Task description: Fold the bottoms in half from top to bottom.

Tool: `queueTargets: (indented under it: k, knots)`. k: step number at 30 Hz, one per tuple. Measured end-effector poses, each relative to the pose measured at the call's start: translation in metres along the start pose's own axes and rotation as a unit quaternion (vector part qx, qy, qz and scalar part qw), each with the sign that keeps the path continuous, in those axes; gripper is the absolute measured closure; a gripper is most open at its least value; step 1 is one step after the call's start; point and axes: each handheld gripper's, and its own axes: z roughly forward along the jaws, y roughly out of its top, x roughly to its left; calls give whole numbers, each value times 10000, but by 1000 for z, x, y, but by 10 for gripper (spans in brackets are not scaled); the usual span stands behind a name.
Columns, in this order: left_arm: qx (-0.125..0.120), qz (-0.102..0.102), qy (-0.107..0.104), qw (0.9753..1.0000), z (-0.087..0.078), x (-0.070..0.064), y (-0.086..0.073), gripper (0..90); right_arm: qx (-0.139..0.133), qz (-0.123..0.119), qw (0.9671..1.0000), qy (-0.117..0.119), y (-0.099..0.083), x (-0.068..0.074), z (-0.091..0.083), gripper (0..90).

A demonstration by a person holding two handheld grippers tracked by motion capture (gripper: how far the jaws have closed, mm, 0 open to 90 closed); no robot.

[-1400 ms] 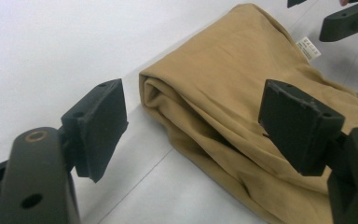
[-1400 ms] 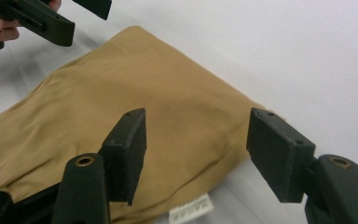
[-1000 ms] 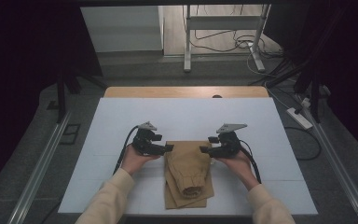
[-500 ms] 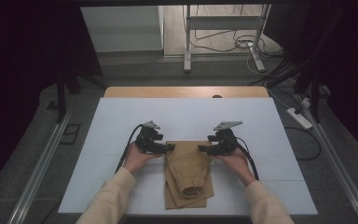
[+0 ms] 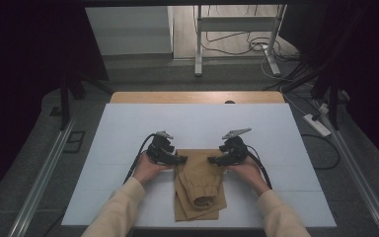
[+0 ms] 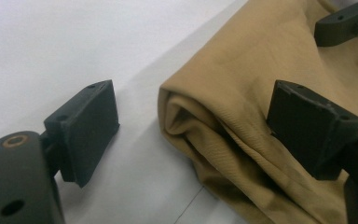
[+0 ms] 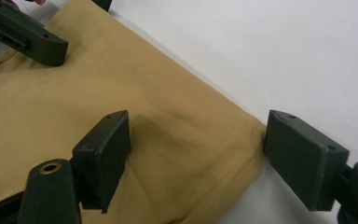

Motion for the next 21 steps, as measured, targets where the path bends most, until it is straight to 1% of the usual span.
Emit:
queueTargets:
  k: [3, 5, 7, 11, 13, 14, 15, 17, 21]
  knots:
    - [15, 16, 10, 10000, -1, 0, 0, 162, 29, -11, 10000, -62, -1, -2, 0, 230]
    - [5, 3, -10, 10000, 0, 1, -1, 162, -4, 45, 10000, -28, -1, -3, 0, 230]
    - [1, 22, -26, 10000, 0, 1, -1, 168, 9, 15, 10000, -49, -1, -2, 0, 230]
    - [-16, 42, -193, 9998, -1, 1, -2, 268, 20, -7, 10000, -62, -1, -1, 0, 257]
    - [-5, 51, -307, 9995, -1, 1, -3, 350, 16, -26, 10000, -24, -2, -2, -1, 326]
    - [1, 69, -328, 9994, -1, 0, -3, 401, 8, -4, 10000, 72, -2, -2, -2, 375]
    - [13, 87, -288, 9995, -1, -1, -3, 414, -11, 60, 9999, 159, -2, -3, -3, 393]
    - [31, 75, -307, 9995, -1, 0, -3, 497, 2, 70, 9999, 142, -3, -3, -4, 456]
    - [26, 86, -346, 9994, -2, 0, -4, 599, 42, 122, 9996, 259, -3, -4, -5, 553]
